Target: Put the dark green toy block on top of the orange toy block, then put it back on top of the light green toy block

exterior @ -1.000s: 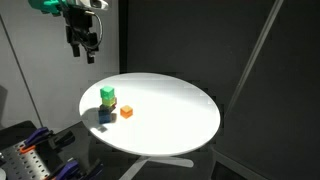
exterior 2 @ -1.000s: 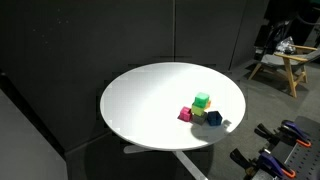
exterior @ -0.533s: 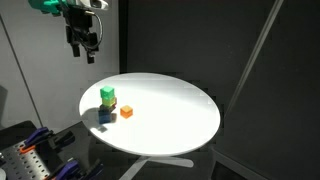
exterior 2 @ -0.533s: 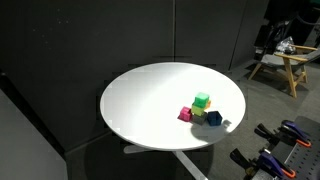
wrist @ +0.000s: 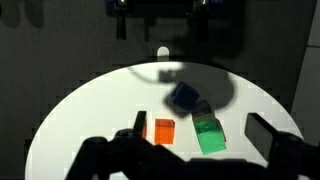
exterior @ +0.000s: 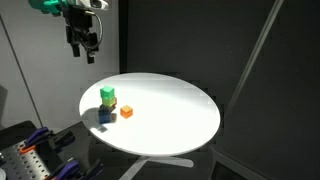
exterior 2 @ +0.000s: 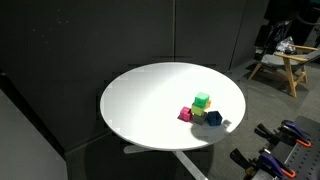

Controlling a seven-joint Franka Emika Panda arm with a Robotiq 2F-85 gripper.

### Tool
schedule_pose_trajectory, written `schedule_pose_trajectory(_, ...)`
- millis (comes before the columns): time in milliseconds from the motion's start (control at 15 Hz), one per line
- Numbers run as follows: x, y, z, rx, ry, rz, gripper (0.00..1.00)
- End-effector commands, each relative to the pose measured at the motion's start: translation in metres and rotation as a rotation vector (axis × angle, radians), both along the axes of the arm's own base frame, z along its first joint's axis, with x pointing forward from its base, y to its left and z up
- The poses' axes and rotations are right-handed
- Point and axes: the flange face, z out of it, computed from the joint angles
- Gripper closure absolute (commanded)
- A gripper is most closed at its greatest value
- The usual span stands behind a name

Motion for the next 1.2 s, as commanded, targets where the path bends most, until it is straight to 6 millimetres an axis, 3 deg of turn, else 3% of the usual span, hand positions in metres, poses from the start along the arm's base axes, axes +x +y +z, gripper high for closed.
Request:
schedule_pose_trajectory(0,0.003,0.0,0.0,0.0,0.002,-0.004,0.0)
schedule_pose_trajectory(600,0.041,0.012,0.006,0.013,-0.083,0.002,0.0)
schedule_pose_trajectory(867,0.066,0.027,0.007,0.011,-0.105,0.025,0.0)
schedule_pose_trajectory(1133,0.093,0.048,-0.004,0.012,-0.092,0.06,0.0)
